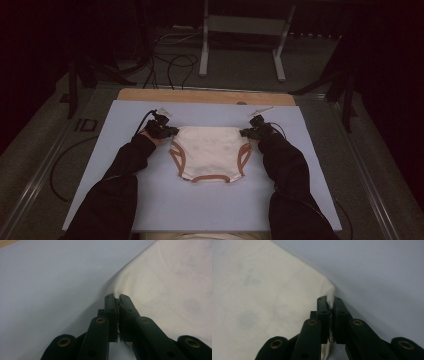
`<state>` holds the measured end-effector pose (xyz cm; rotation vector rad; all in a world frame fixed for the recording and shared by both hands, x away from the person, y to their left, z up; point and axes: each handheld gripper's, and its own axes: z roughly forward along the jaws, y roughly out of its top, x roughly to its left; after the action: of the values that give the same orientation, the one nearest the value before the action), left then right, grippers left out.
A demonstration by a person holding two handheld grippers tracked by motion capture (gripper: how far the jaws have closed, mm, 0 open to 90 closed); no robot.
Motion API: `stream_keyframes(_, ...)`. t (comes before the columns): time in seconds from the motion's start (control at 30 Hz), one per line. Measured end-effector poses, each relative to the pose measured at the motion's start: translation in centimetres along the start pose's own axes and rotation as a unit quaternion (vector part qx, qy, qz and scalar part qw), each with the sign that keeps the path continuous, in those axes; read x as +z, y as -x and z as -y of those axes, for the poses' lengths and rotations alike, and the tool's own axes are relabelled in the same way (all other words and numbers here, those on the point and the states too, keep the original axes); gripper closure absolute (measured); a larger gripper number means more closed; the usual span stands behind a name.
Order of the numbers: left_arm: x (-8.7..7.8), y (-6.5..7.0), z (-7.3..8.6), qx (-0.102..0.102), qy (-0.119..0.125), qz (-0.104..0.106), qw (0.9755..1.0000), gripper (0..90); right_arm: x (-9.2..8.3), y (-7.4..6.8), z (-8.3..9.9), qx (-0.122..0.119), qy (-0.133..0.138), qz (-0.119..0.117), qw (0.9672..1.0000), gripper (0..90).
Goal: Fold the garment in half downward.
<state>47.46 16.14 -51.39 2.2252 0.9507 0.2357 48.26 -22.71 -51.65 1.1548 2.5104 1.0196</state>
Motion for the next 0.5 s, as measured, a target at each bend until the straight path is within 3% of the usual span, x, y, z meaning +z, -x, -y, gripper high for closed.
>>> stream_keyframes(0.33,0.58,-0.02,0.08,-0.006,-0.006,-0.010,0.9999,85.2,0.18,0.10,-0.01,-0.003,0.002,0.002,1.0000,83.5)
stream_keyframes(0.5,0.55,0.17,0.15,-0.001,-0.003,-0.023,0.9997,75.8,0.19,-0.05,0.00,-0.006,-0.002,0.006,1.0000,74.6)
